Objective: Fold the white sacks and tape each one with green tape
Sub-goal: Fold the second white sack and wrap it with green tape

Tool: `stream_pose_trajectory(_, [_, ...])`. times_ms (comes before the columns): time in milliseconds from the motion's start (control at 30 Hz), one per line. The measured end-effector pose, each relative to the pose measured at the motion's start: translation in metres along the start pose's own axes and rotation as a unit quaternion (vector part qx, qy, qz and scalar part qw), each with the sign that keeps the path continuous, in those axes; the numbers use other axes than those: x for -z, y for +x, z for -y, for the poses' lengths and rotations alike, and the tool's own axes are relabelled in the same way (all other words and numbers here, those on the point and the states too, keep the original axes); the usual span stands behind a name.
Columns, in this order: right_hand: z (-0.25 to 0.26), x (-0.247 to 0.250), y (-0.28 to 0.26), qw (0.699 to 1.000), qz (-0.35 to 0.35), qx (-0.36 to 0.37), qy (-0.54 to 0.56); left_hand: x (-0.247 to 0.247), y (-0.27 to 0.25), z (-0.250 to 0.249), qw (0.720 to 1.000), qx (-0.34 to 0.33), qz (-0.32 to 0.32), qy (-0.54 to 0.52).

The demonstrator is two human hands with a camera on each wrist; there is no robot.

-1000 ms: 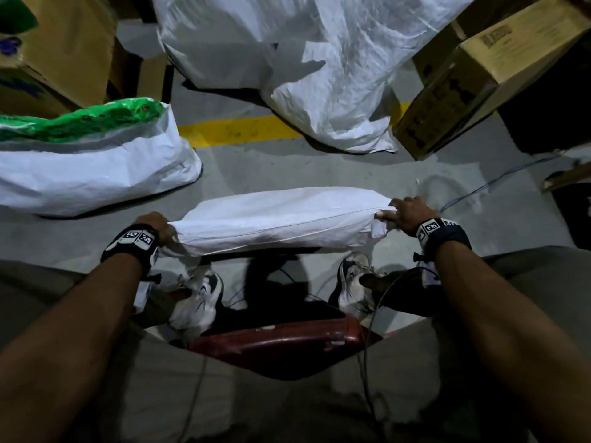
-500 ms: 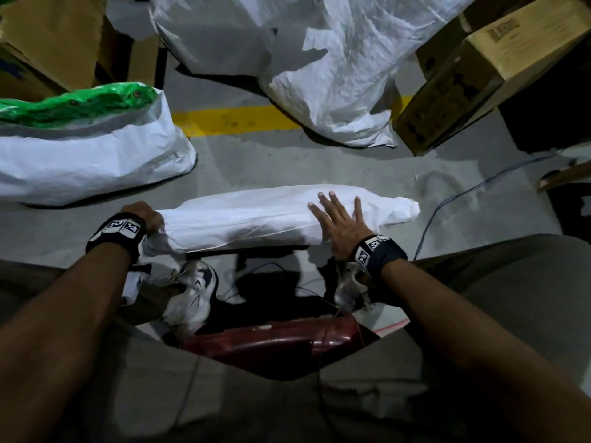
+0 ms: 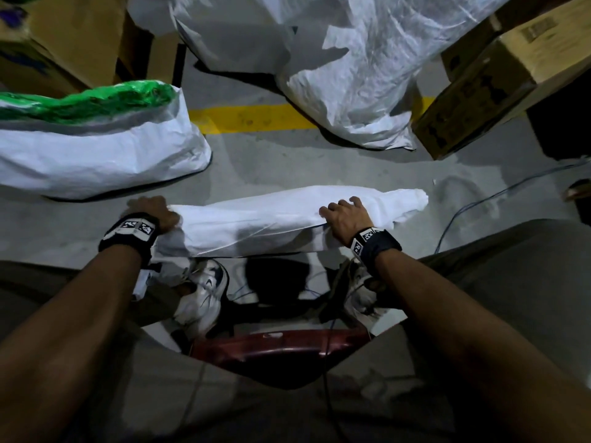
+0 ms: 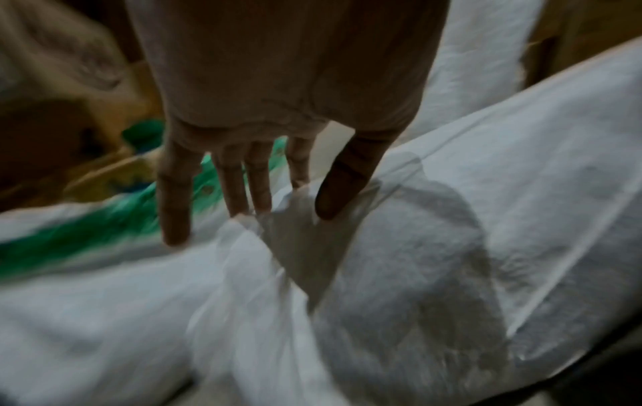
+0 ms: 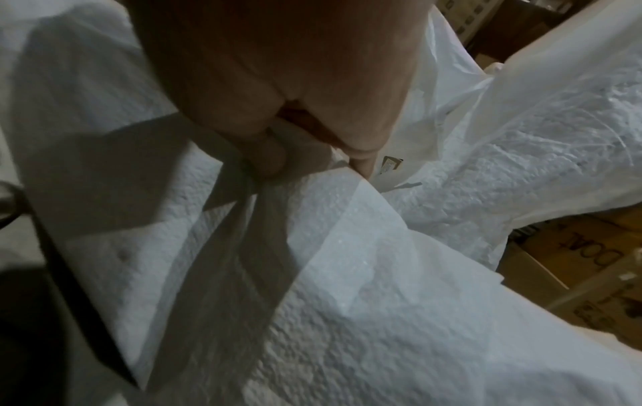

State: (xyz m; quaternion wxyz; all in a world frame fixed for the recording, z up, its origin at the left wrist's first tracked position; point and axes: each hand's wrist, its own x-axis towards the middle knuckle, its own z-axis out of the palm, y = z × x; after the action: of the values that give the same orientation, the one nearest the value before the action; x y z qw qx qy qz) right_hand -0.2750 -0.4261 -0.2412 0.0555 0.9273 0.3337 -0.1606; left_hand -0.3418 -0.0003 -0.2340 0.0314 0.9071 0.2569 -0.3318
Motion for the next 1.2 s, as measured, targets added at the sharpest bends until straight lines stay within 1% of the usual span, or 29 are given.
stream_pose_trajectory(33, [0.0,0.001,0.002,1.0,0.017,-0.006,0.003,0.001,-0.011,-0.011,0.999,0.009,-0.039,0.032])
stream_pose_trajectory(67, [0.0,0.001,0.005,1.0,0.027,-0.012,0.004,0.0,-0.023,-0.025,0.995,-0.01,-0.075,0.064])
stream_pose_trajectory(100, [0.0,0.002,0.006,0.999,0.029,-0.017,0.001,-0.003,-0.033,-0.042,0.988,-0.067,-0.106,0.092])
stream_pose_trajectory(167, [0.0,0.001,0.009,1.0,0.017,-0.023,0.001,-0.014,-0.057,-0.082,0.958,-0.212,-0.137,0.137])
stream_pose_trajectory(200, [0.0,0.001,0.011,1.0,0.009,-0.023,0.005,-0.024,-0.062,-0.1,0.943,-0.26,-0.136,0.157])
stream_pose_trajectory(233, [0.0,0.003,0.011,1.0,0.001,-0.023,0.007,-0.033,-0.069,-0.119,0.933,-0.279,-0.135,0.182])
stream_pose_trajectory(300, [0.0,0.007,0.011,1.0,-0.013,-0.02,0.006,-0.047,-0.078,-0.149,0.93,-0.268,-0.142,0.209])
stream_pose_trajectory(367, [0.001,0.01,0.009,1.0,-0.011,-0.014,-0.006,-0.052,-0.081,-0.163,0.934,-0.266,-0.164,0.172])
stream_pose_trajectory(400, [0.002,0.011,0.007,1.0,-0.003,-0.012,-0.011,-0.052,-0.08,-0.164,0.939,-0.265,-0.158,0.153])
stream_pose_trajectory(467, [0.005,0.01,0.004,1.0,0.018,-0.005,-0.008,-0.048,-0.076,-0.162,0.944,-0.269,-0.133,0.134])
stream_pose_trajectory(533, [0.007,0.004,0.004,0.999,0.035,0.008,0.023,-0.045,-0.075,-0.159,0.948,-0.272,-0.099,0.13])
stream_pose_trajectory(633, [0.011,-0.008,0.003,0.997,0.045,0.024,0.049,-0.048,-0.071,-0.159,0.949,-0.283,-0.063,0.126])
stream_pose_trajectory(700, [0.011,-0.017,0.001,0.997,0.051,0.014,0.061,-0.055,-0.067,-0.157,0.95,-0.294,-0.027,0.101])
stream_pose_trajectory(767, [0.011,-0.022,0.0,0.995,0.066,-0.009,0.073,-0.06,-0.066,-0.153,0.952,-0.302,0.012,0.042])
stream_pose_trajectory(800, [0.012,-0.022,0.001,0.994,0.074,-0.017,0.077,-0.062,-0.065,-0.151,0.953,-0.303,0.015,0.026])
stream_pose_trajectory(833, [0.013,-0.022,0.003,0.994,0.074,-0.024,0.08,-0.063,-0.065,-0.148,0.953,-0.304,0.003,0.02])
stream_pose_trajectory(900, [0.017,-0.016,0.007,0.992,0.083,-0.034,0.089,-0.064,-0.063,-0.143,0.953,-0.3,-0.031,0.031])
stream_pose_trajectory(967, [0.02,-0.012,0.011,0.991,0.089,-0.037,0.094,-0.064,-0.062,-0.141,0.955,-0.291,-0.044,0.048])
stream_pose_trajectory(1000, [0.021,-0.013,0.012,0.992,0.078,-0.037,0.087,-0.063,-0.061,-0.141,0.955,-0.287,-0.045,0.053])
stream_pose_trajectory(1033, [0.023,-0.014,0.012,0.996,0.038,-0.033,0.07,-0.061,-0.06,-0.142,0.956,-0.284,-0.048,0.057])
stream_pose_trajectory(1100, [0.024,-0.014,0.012,0.996,-0.073,-0.014,0.04,-0.057,-0.056,-0.145,0.958,-0.278,-0.053,0.055])
stream_pose_trajectory(1133, [0.024,-0.014,0.012,0.993,-0.112,0.011,0.028,-0.055,-0.053,-0.145,0.959,-0.276,-0.046,0.046])
stream_pose_trajectory(1200, [0.029,-0.017,0.012,0.991,-0.11,0.079,-0.007,-0.051,-0.047,-0.146,0.963,-0.269,-0.022,0.012])
